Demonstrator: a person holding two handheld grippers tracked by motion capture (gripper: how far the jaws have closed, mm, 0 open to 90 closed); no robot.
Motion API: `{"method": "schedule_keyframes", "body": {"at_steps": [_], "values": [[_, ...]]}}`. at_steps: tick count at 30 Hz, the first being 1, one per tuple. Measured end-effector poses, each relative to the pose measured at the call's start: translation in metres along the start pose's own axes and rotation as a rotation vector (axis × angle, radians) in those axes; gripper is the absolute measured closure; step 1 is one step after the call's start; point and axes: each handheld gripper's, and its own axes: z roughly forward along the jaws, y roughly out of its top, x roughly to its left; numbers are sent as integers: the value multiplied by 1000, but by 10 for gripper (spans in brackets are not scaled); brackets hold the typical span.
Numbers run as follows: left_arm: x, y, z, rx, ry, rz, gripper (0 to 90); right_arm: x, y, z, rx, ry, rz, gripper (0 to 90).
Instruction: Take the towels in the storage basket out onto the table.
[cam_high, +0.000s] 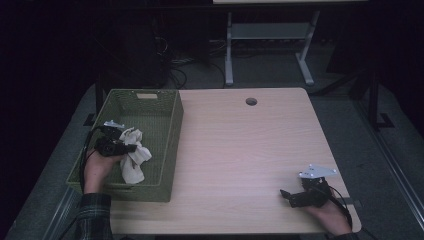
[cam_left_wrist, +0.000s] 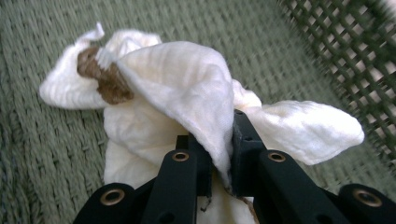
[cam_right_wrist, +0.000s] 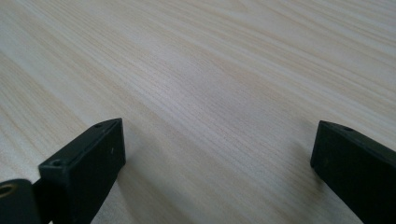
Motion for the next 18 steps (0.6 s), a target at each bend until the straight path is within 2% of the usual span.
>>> {"method": "schedule_keyframes", "body": {"at_steps": [1, 4, 9, 10, 12, 13, 18], "values": [[0, 0, -3, -27, -5, -5, 810, 0, 0, 0, 0, 0, 0, 27], [0, 1, -5, -46, -11, -1, 811, 0, 0, 0, 0, 0, 0, 26], [-1, 4, -13, -118, -37, -2, 813, 0, 0, 0, 0, 0, 1, 27], [-1, 4, -13, -118, -37, -2, 813, 0, 0, 0, 0, 0, 1, 27], [-2, 5, -18, -142, -42, -4, 814, 0, 0, 0, 0, 0, 1, 27], [-4, 7, -23, -171, -48, -3, 815, 0, 0, 0, -1, 0, 2, 27], [-8, 13, -34, -228, -67, -2, 815, 0, 0, 0, -1, 0, 2, 26]]}}
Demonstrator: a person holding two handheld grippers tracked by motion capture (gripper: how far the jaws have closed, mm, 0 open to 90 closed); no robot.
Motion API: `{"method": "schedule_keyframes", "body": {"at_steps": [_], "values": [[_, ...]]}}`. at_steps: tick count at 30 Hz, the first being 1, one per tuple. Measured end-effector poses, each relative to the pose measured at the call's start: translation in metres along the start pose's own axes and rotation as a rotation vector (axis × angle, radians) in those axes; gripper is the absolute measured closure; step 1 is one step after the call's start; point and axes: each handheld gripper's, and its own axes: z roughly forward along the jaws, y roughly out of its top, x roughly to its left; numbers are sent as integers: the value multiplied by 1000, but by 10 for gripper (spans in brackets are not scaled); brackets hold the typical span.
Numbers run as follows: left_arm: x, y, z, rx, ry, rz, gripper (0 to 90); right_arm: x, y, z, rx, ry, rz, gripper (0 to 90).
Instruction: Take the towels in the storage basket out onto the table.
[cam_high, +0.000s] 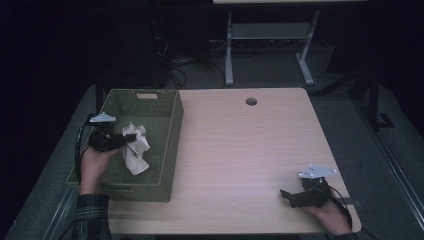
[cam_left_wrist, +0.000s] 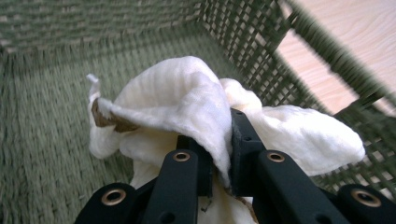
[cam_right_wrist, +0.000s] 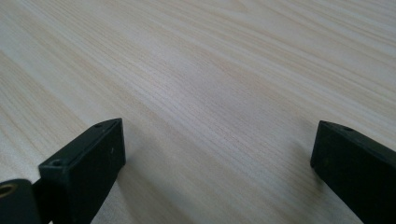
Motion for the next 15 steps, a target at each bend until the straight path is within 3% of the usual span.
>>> {"method": "schedule_keyframes", "body": {"at_steps": [9, 15], "values": [[-13, 15, -16, -89, -41, 6, 815, 0, 0, 0, 0, 0, 0, 26], [-20, 26, -25, -129, -46, 29, 816, 0, 0, 0, 0, 0, -1, 27]]}}
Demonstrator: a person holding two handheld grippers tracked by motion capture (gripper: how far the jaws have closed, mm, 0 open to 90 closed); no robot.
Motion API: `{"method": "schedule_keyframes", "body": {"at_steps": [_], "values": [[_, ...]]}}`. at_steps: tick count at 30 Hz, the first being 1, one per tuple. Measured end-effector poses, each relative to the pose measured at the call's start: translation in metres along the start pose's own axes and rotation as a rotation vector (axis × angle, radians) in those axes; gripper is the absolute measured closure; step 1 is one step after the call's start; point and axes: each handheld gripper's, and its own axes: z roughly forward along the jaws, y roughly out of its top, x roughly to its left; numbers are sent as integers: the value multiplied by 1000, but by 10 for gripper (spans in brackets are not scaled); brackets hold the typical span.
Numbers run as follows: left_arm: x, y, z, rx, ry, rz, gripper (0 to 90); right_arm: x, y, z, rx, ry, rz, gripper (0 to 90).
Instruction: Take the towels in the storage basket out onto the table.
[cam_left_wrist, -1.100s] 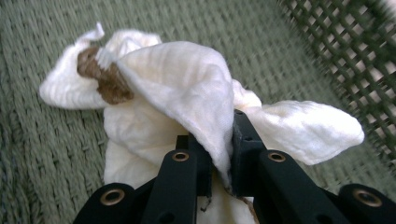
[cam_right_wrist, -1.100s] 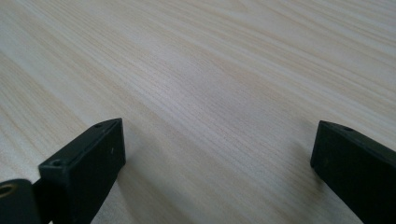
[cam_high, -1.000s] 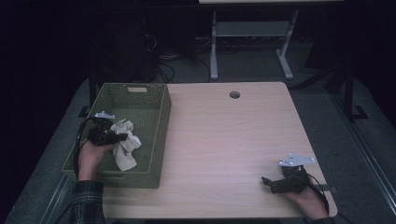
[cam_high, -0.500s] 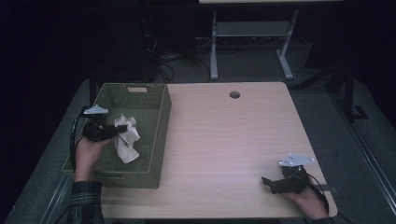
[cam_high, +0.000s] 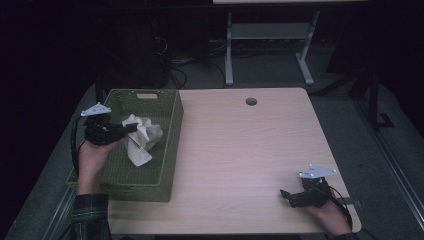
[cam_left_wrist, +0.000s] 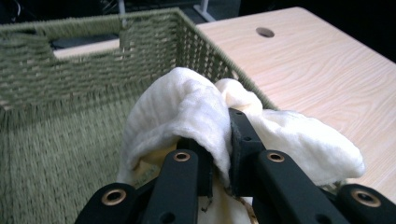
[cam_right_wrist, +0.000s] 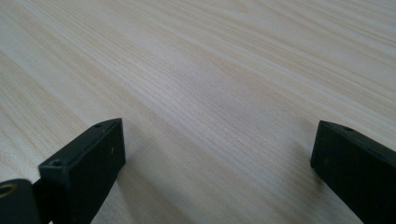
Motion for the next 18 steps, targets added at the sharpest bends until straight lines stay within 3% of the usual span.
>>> {"method": "schedule_keyframes", "body": {"at_steps": [7, 18], "values": [[-6, 10, -5, -35, -19, 1, 816, 0, 0, 0, 0, 0, -2, 26], [-24, 43, -10, -102, -54, 15, 817, 0, 0, 0, 2, 1, 3, 27]]}}
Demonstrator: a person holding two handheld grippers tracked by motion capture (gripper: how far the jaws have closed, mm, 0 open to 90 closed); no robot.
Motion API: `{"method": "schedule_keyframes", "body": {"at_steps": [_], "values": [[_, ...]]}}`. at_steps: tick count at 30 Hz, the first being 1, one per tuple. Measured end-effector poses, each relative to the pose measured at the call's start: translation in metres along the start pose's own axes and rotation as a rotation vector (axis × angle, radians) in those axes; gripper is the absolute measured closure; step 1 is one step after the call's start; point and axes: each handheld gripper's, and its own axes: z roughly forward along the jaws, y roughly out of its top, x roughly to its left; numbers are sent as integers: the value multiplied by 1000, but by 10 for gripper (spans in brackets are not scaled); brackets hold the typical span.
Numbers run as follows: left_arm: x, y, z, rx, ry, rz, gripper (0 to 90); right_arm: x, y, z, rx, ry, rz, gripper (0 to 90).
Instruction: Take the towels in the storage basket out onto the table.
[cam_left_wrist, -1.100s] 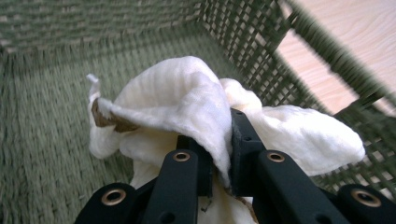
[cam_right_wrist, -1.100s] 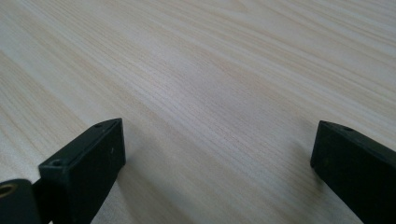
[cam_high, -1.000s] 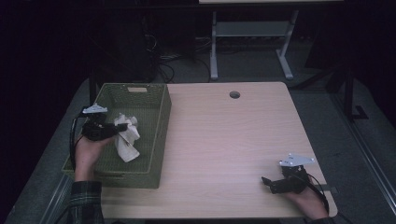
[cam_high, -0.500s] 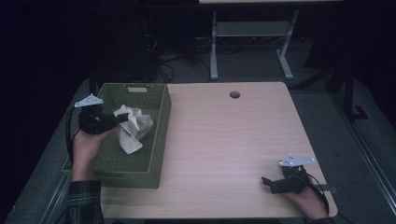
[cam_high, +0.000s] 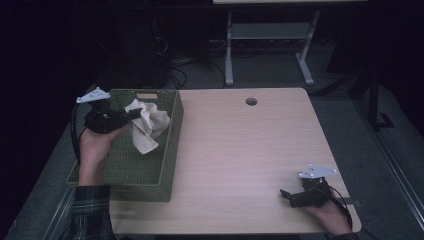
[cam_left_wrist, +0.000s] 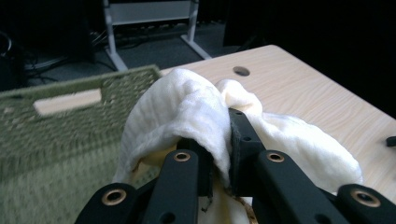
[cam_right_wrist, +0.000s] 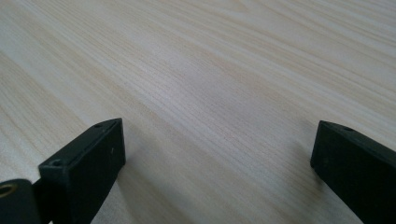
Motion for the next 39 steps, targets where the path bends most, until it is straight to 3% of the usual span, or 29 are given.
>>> {"method": "schedule_keyframes", "body": {"at_steps": [11, 18, 22, 27, 39], "values": [[-27, 35, 4, -43, -43, 48, 818, 0, 0, 0, -1, 0, 0, 26], [-47, 53, 17, -71, -100, 56, 819, 0, 0, 0, -1, 0, 0, 27], [-55, 56, 25, -72, -119, 64, 820, 0, 0, 0, -1, 0, 0, 27], [-75, 59, 45, -63, -156, 78, 820, 0, 0, 0, -1, 0, 0, 27], [-110, 57, 79, -48, -231, 93, 821, 0, 0, 0, -2, 1, 4, 27]]}}
